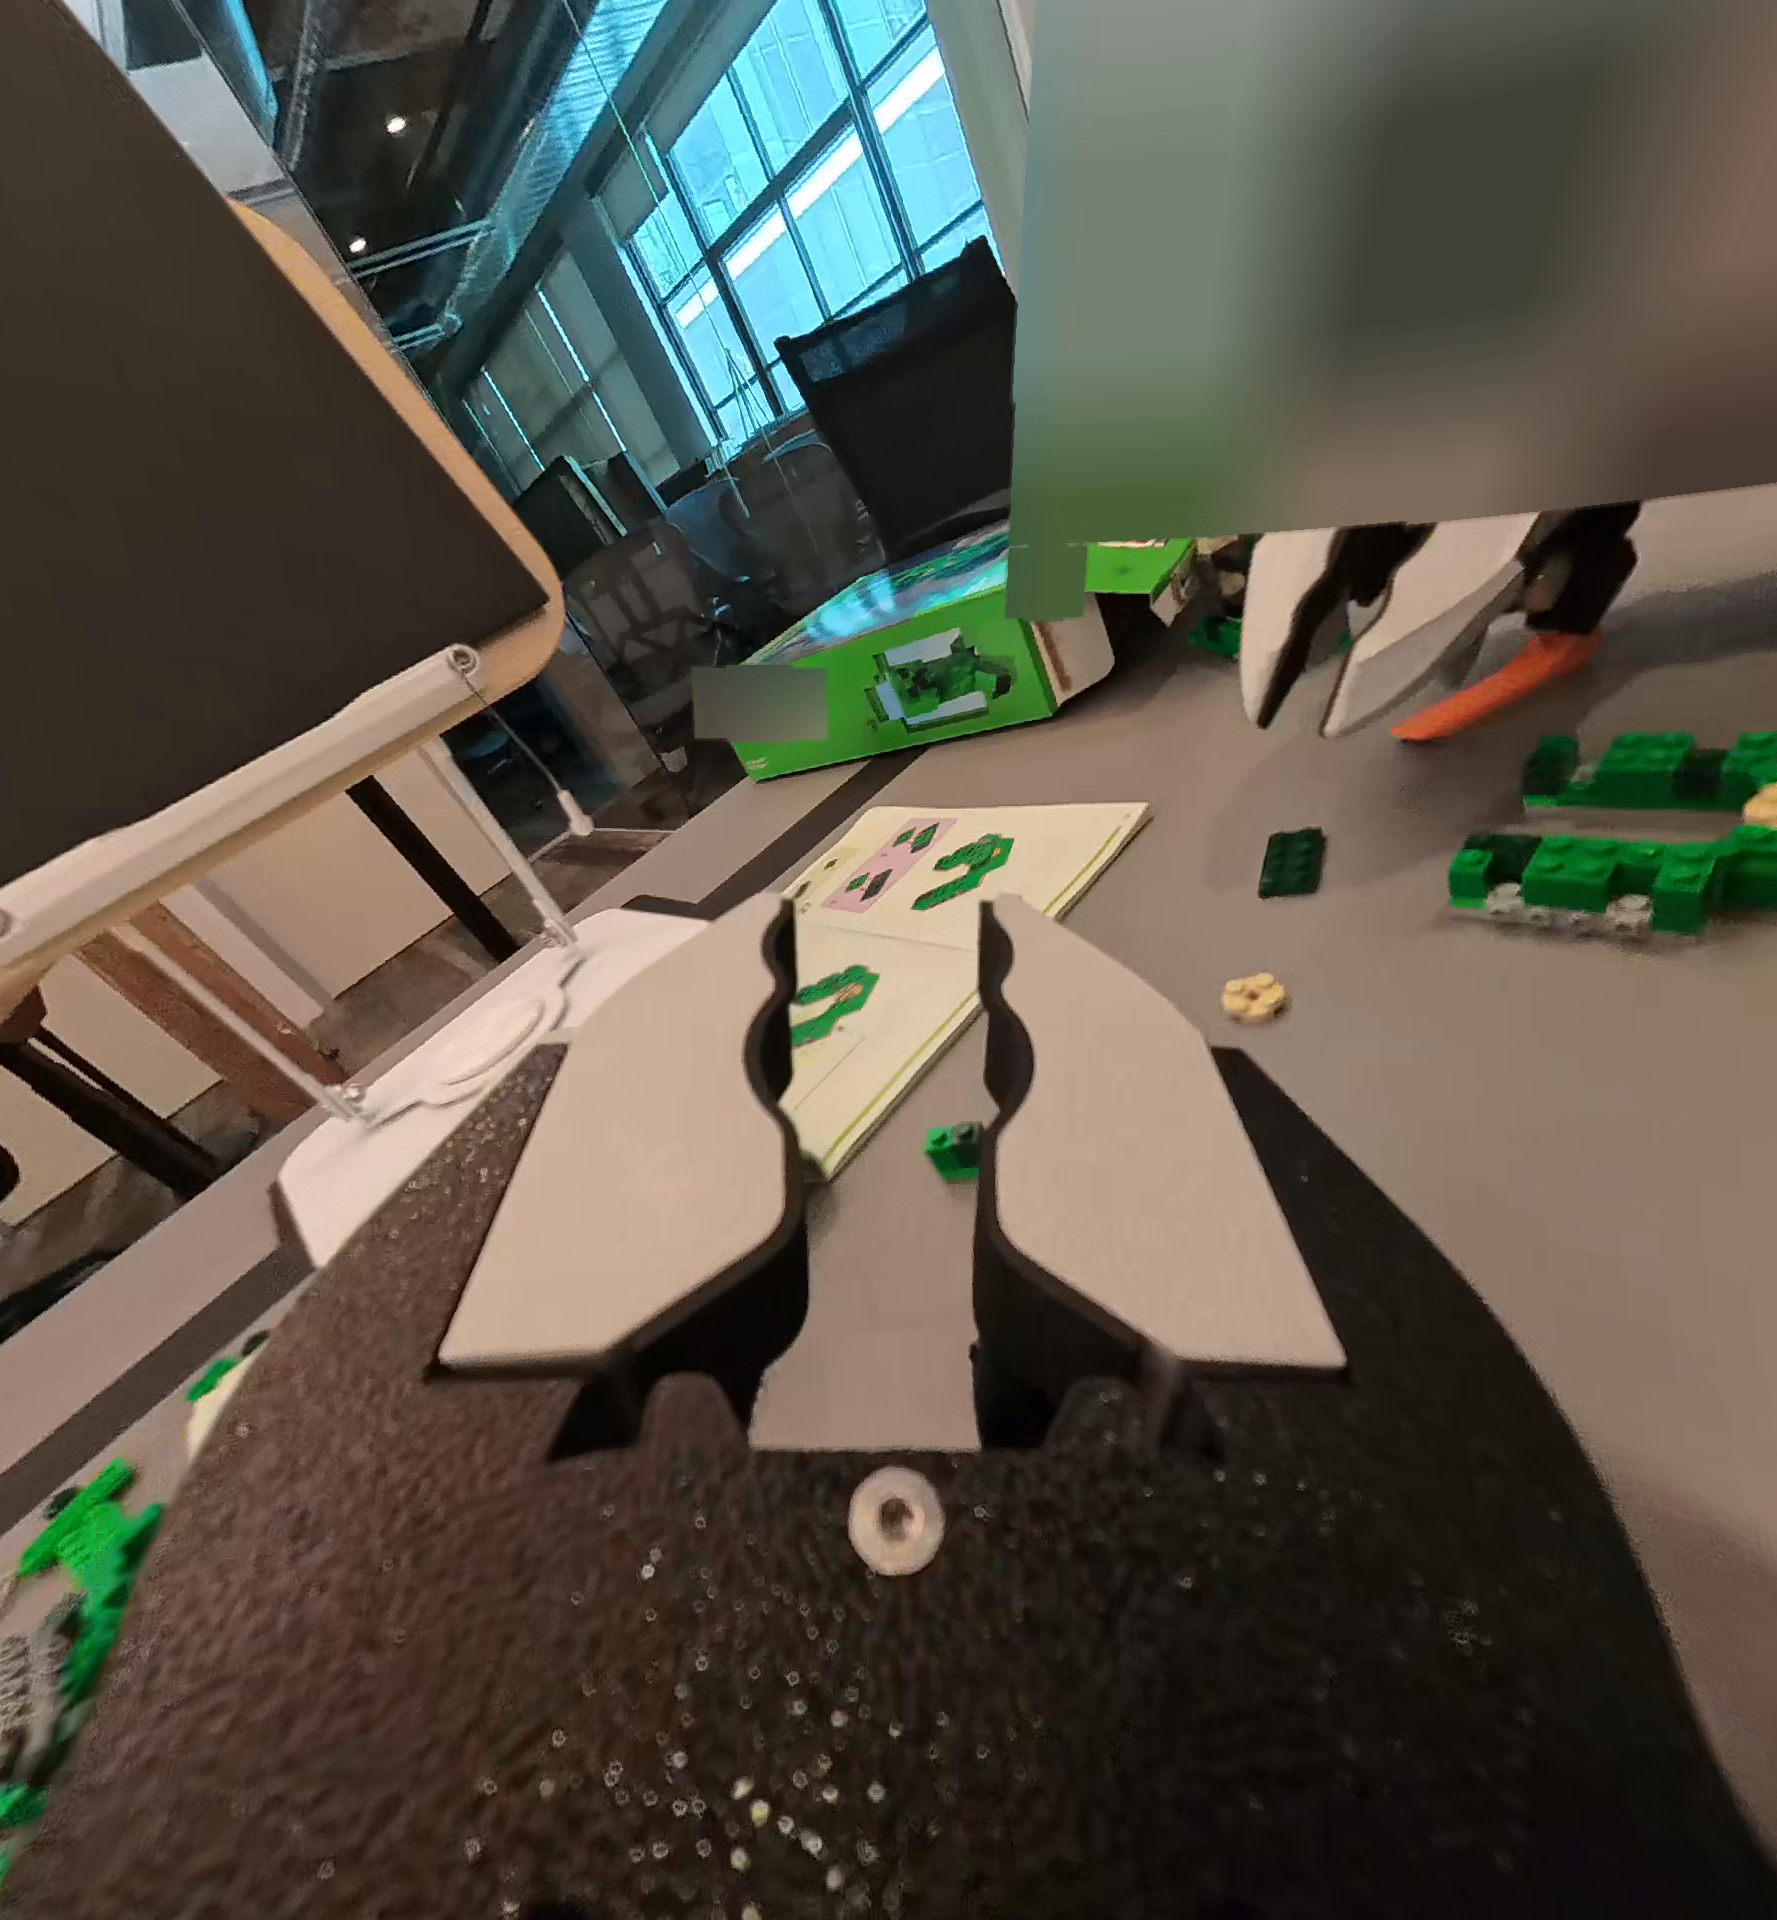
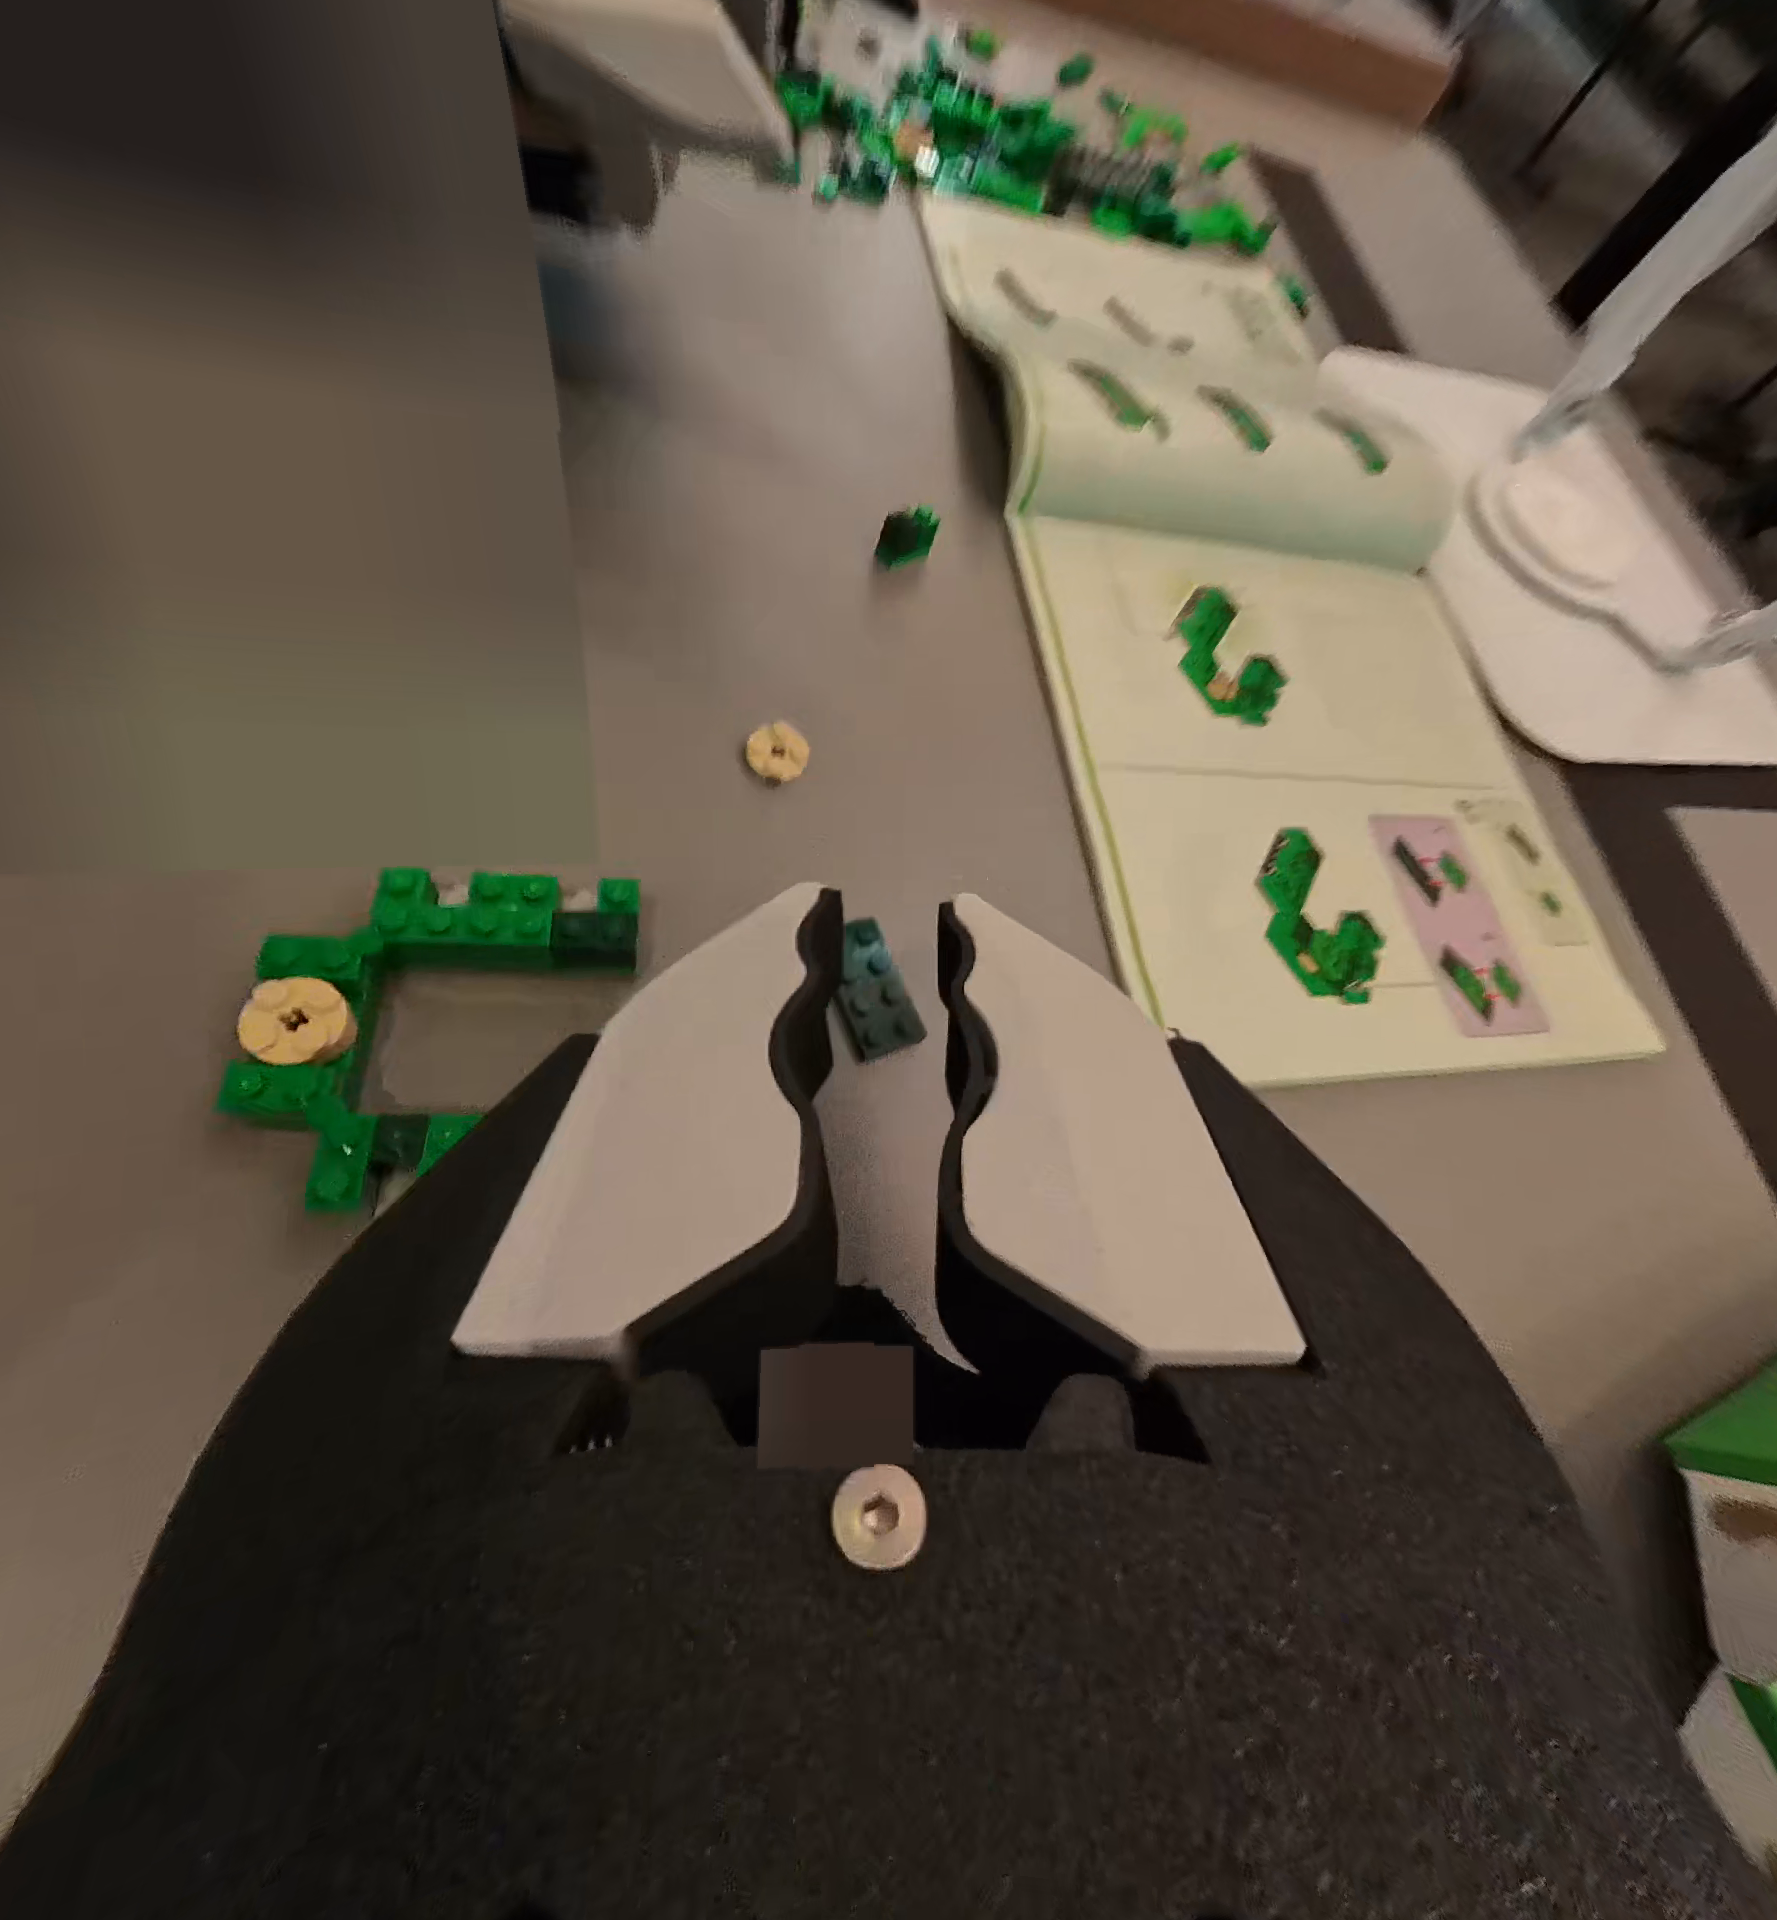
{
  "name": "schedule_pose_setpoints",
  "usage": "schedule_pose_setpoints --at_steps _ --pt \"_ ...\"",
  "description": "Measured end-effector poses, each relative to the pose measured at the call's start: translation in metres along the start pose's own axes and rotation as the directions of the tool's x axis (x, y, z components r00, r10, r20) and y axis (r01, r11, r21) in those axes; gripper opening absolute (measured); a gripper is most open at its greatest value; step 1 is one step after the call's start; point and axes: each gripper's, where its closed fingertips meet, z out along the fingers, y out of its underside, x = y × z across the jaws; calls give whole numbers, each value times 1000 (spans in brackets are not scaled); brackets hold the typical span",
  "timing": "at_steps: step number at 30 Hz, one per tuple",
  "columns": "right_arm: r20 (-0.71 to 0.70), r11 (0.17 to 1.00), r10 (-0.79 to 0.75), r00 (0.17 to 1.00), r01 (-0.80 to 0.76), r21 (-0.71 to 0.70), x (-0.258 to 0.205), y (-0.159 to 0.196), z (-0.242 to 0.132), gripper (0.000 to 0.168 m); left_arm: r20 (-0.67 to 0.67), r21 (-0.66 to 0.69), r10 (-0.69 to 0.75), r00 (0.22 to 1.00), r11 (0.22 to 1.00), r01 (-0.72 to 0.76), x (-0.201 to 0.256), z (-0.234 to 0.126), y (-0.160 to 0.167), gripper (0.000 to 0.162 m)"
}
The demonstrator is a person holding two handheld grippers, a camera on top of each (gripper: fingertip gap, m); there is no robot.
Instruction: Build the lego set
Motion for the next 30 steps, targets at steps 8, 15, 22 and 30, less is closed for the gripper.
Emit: schedule_pose_setpoints --at_steps 8,15,22,30 --pt "143 980 22 989 7 -201 -8 23 15 33 -34 1 22 999 1000 -22 2 -5 1 31" --pt "214 961 39 976 22 -275 -5 31 23 35 -63 -10 52 997 999 -52 10 -2 4 29" --pt "257 969 78 963 -13 -246 -8 35 26 30 -83 -28 71 994 997 -74 15 0 7 29" --pt "265 967 82 961 -13 -254 -10 36 27 27 -91 -36 69 994 997 -72 16 0 8 29"
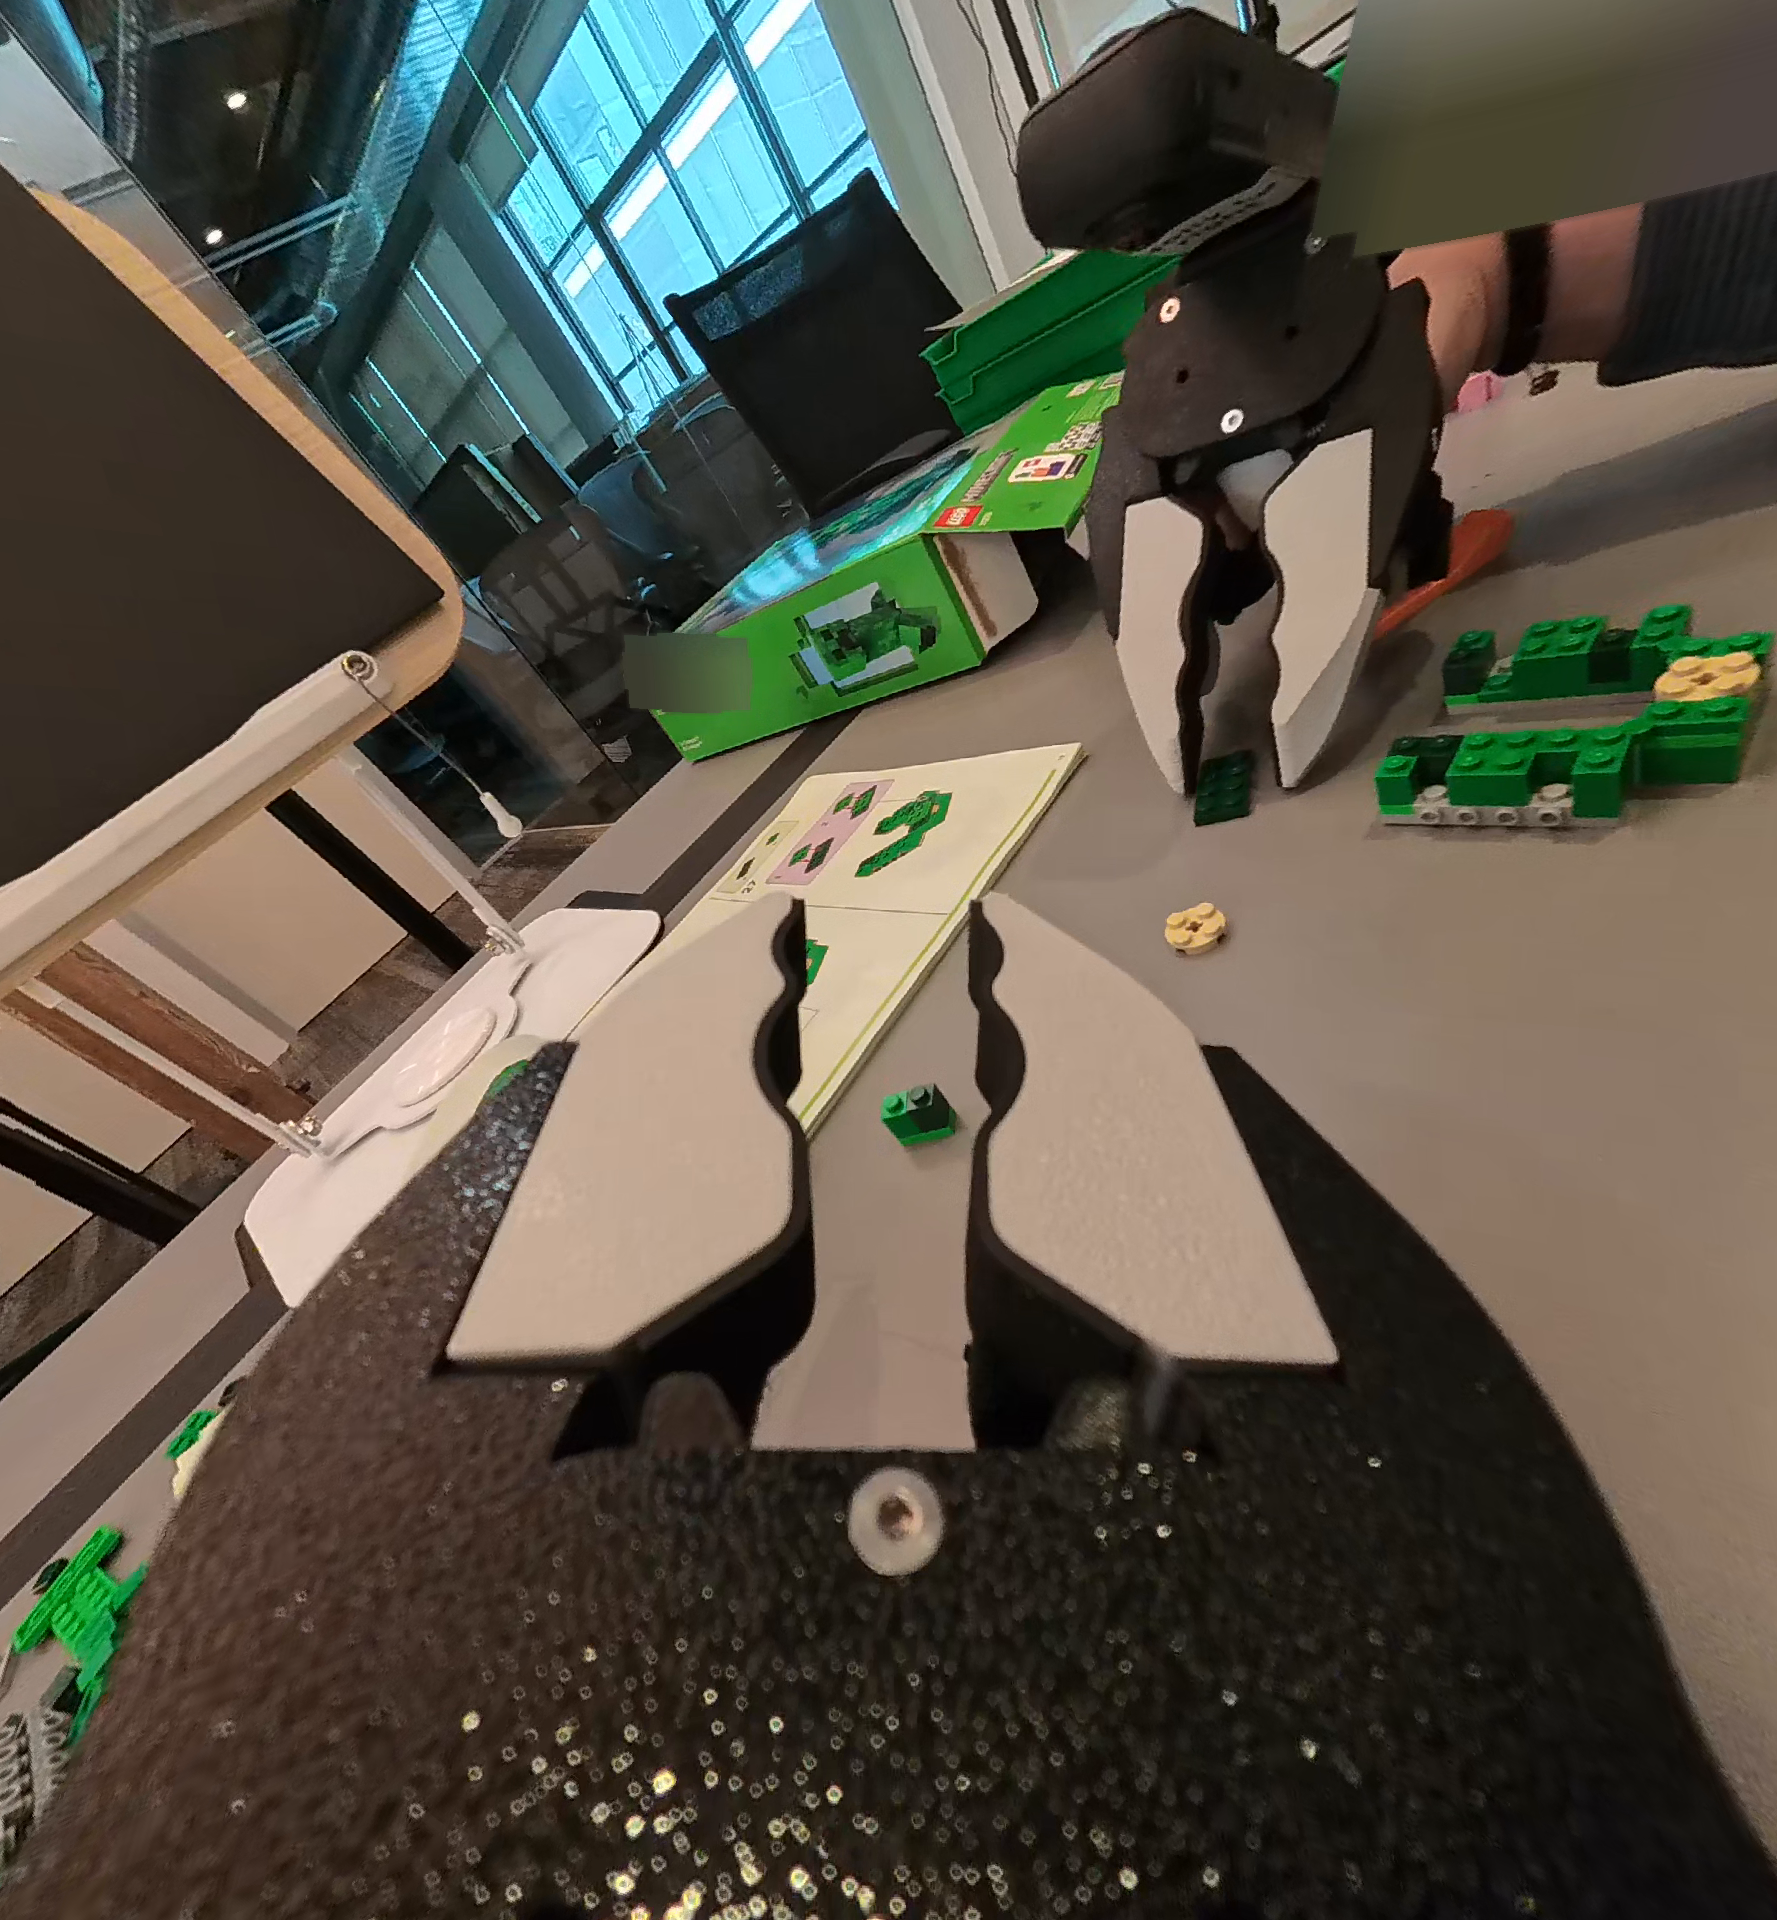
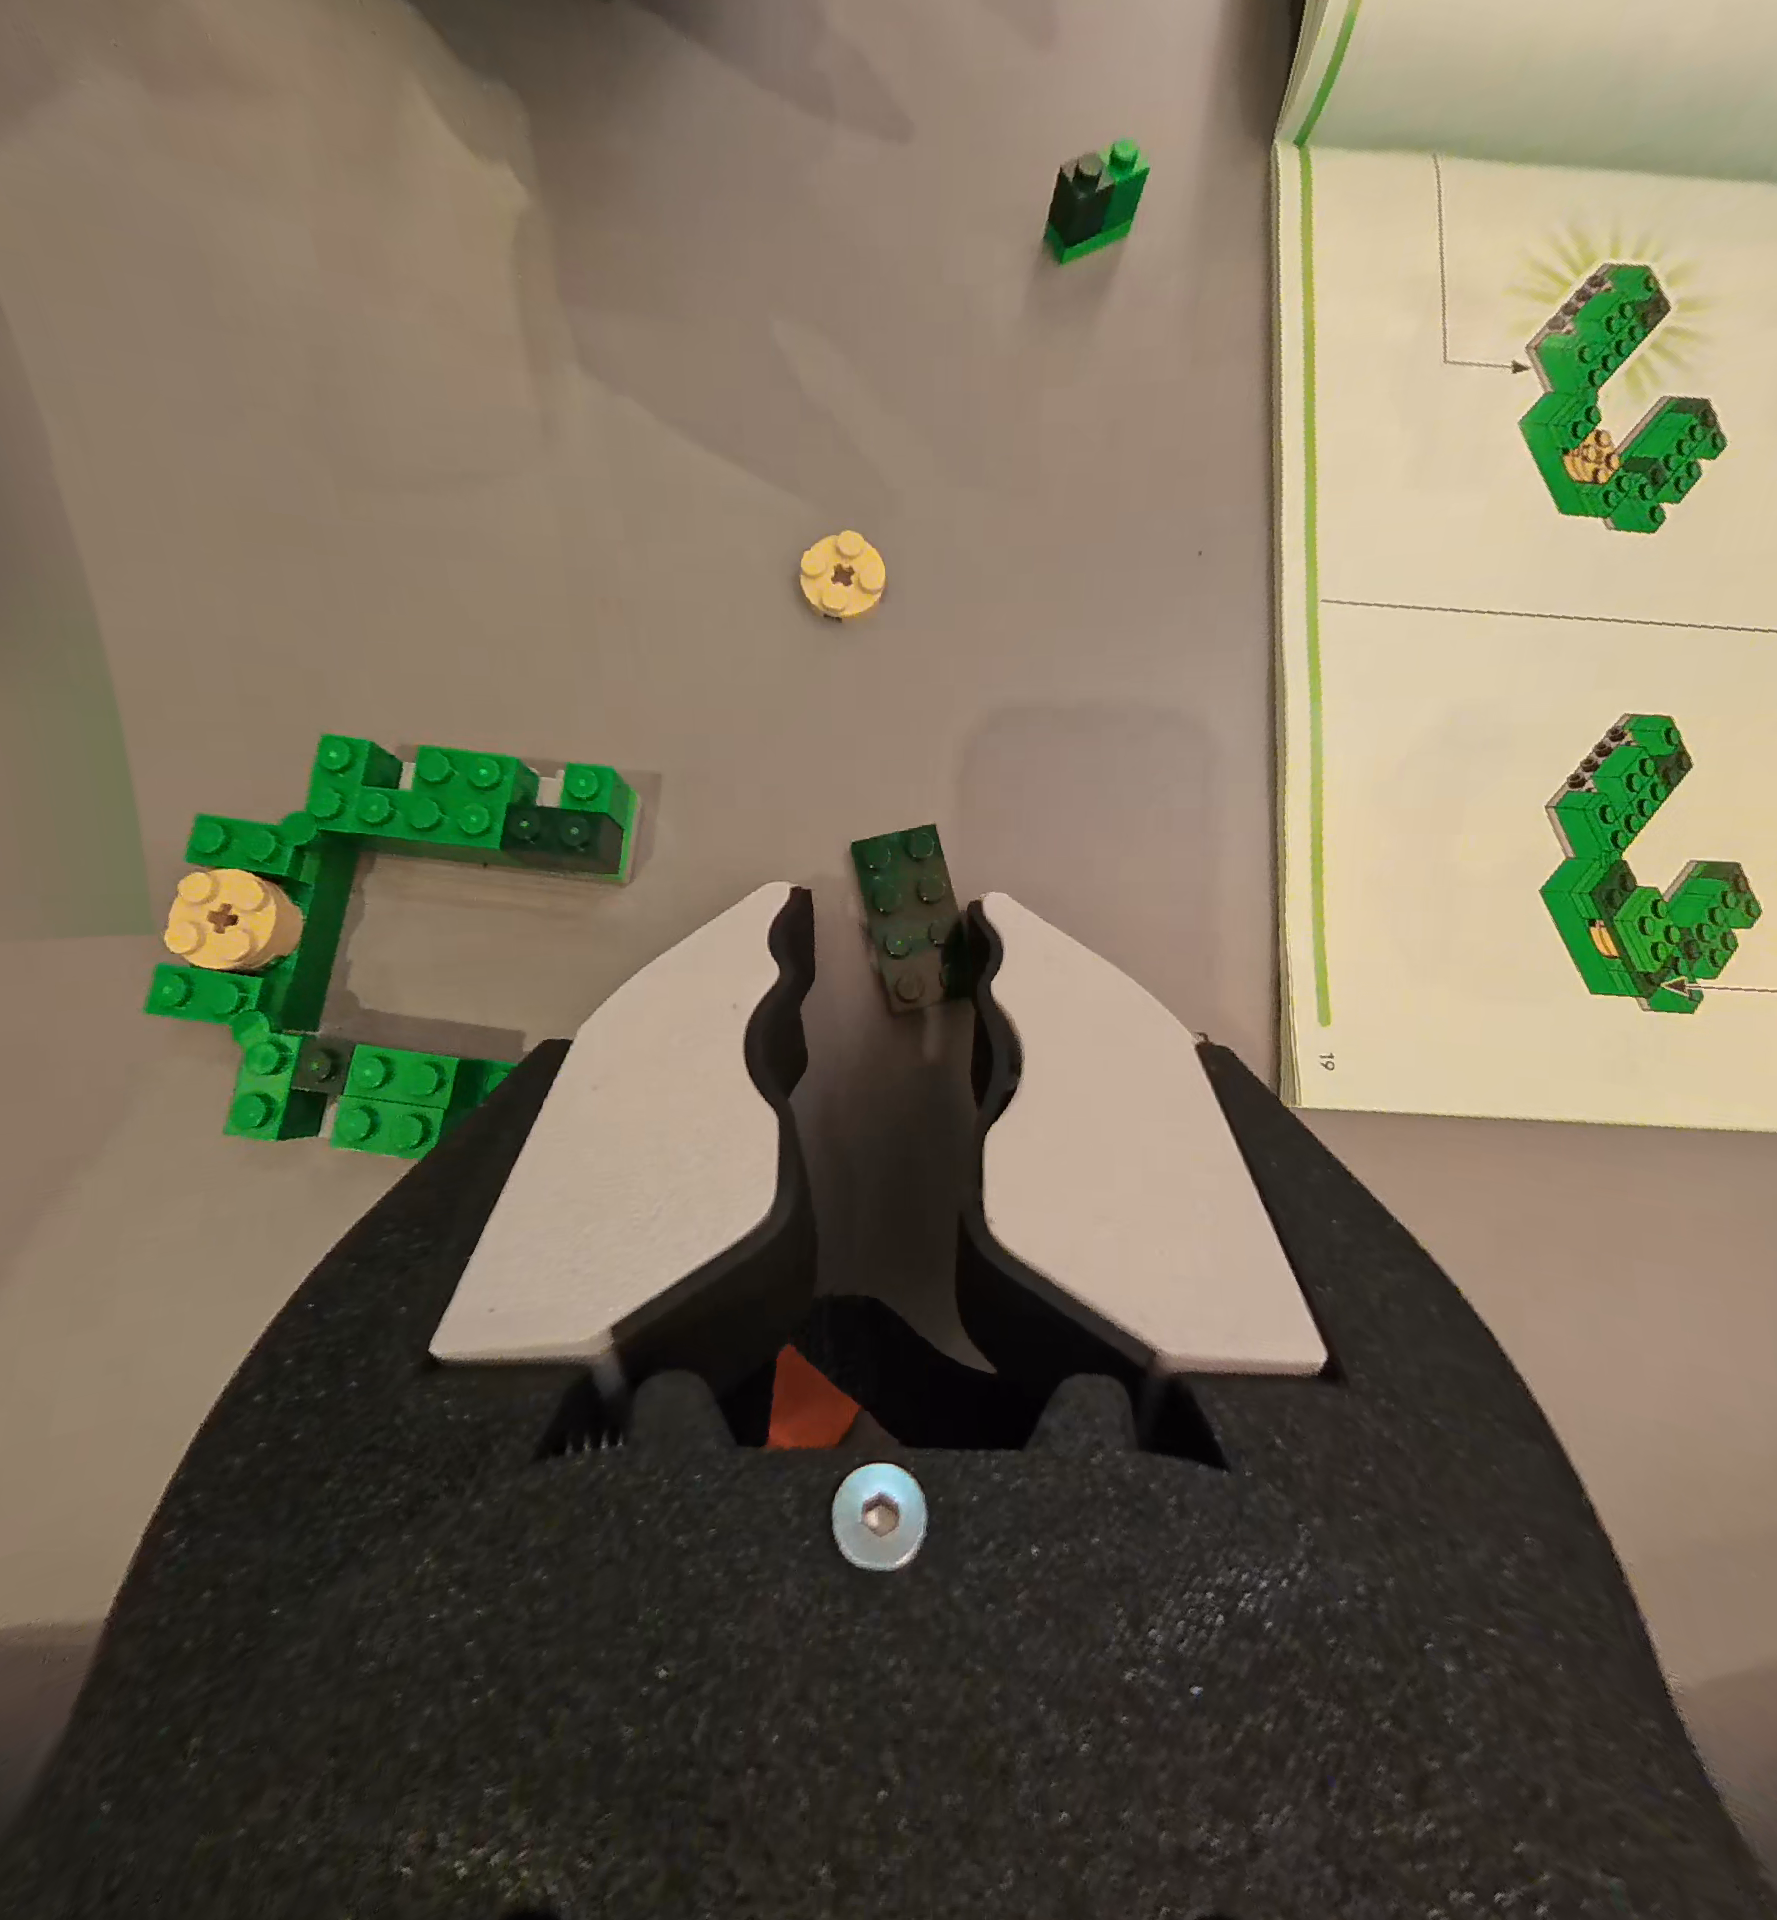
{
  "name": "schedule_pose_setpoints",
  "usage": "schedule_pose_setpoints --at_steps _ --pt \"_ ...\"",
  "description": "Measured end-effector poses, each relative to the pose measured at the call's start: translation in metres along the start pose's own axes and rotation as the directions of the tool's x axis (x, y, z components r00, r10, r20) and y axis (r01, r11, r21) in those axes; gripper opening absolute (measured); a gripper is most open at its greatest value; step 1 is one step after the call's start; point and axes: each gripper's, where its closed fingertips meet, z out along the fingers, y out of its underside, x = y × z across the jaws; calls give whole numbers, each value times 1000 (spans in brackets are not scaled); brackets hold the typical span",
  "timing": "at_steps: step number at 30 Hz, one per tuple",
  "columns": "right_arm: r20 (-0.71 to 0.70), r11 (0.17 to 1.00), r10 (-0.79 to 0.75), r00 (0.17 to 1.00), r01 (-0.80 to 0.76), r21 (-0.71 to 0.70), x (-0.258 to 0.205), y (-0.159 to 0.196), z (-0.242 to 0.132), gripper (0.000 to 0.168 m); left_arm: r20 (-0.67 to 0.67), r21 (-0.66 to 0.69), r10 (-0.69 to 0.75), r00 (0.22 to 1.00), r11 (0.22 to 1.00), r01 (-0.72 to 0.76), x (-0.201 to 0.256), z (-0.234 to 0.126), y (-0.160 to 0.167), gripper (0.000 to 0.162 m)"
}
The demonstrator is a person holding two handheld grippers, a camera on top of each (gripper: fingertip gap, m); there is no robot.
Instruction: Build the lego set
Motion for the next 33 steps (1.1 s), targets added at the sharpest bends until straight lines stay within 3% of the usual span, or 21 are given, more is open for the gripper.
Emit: schedule_pose_setpoints --at_steps 5,16,19,24,28,33 --pt "-14 1000 6 1000 -6 -11 1 2 -1 16 -1 -2 -10 1000 1000 10 -1 0 1 29" --pt "-72 998 40 997 -37 50 -6 -8 -14 16 -36 -6 65 997 998 -66 13 3 -2 29" --pt "-125 997 24 992 -14 77 -13 -15 -25 15 -115 37 79 990 997 -75 39 11 -16 29" --pt "-214 988 -69 974 97 121 -40 -40 -39 16 -309 20 -28 951 999 36 93 35 -33 44" --pt "-294 990 -105 950 127 55 -57 -40 -46 15 -396 59 74 915 997 -55 118 36 -38 44" --pt "-339 995 -31 940 62 82 -74 -26 -64 15 -555 74 214 804 975 -209 153 29 -30 48"
